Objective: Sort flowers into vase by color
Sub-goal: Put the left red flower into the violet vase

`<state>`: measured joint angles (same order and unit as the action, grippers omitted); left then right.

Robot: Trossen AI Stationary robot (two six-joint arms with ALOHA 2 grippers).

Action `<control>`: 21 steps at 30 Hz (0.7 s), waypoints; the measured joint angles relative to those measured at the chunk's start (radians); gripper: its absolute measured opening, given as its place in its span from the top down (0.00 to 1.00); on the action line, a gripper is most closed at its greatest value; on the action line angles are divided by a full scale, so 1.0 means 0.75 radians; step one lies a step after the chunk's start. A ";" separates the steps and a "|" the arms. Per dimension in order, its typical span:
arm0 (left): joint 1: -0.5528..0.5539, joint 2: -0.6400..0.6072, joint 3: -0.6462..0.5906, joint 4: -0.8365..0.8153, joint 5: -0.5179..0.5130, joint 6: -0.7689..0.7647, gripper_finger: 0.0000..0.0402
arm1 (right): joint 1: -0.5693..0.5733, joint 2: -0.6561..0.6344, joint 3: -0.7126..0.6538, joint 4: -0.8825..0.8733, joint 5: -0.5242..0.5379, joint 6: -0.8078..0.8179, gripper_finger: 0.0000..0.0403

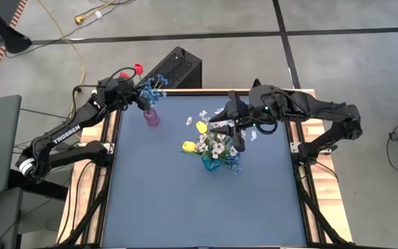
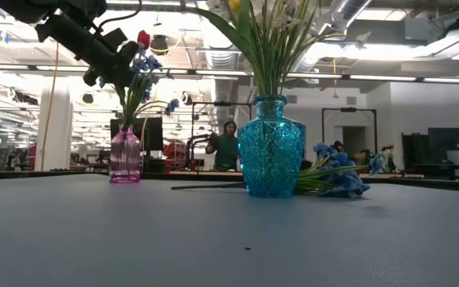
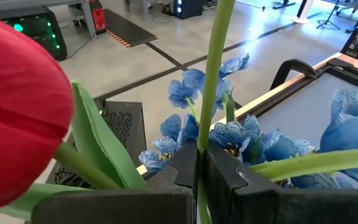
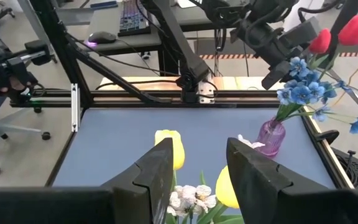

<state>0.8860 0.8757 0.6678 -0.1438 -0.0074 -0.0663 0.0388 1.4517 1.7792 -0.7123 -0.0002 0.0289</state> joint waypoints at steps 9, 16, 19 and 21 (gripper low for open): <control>0.000 0.049 -0.001 -0.043 0.017 -0.003 1.00 | 0.000 0.000 0.000 0.002 0.000 -0.004 0.56; -0.001 0.117 -0.001 -0.035 0.040 -0.034 1.00 | 0.000 0.000 0.000 0.002 0.000 -0.004 0.56; -0.001 0.109 -0.002 -0.003 0.040 -0.033 1.00 | 0.000 0.000 0.000 0.002 0.000 -0.003 0.56; -0.001 0.094 -0.003 0.013 0.040 -0.031 1.00 | 0.000 0.000 0.000 0.001 0.000 -0.003 0.56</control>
<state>0.8856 0.9461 0.6655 -0.1340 0.0223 -0.0896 0.0391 1.4517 1.7791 -0.7113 -0.0002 0.0265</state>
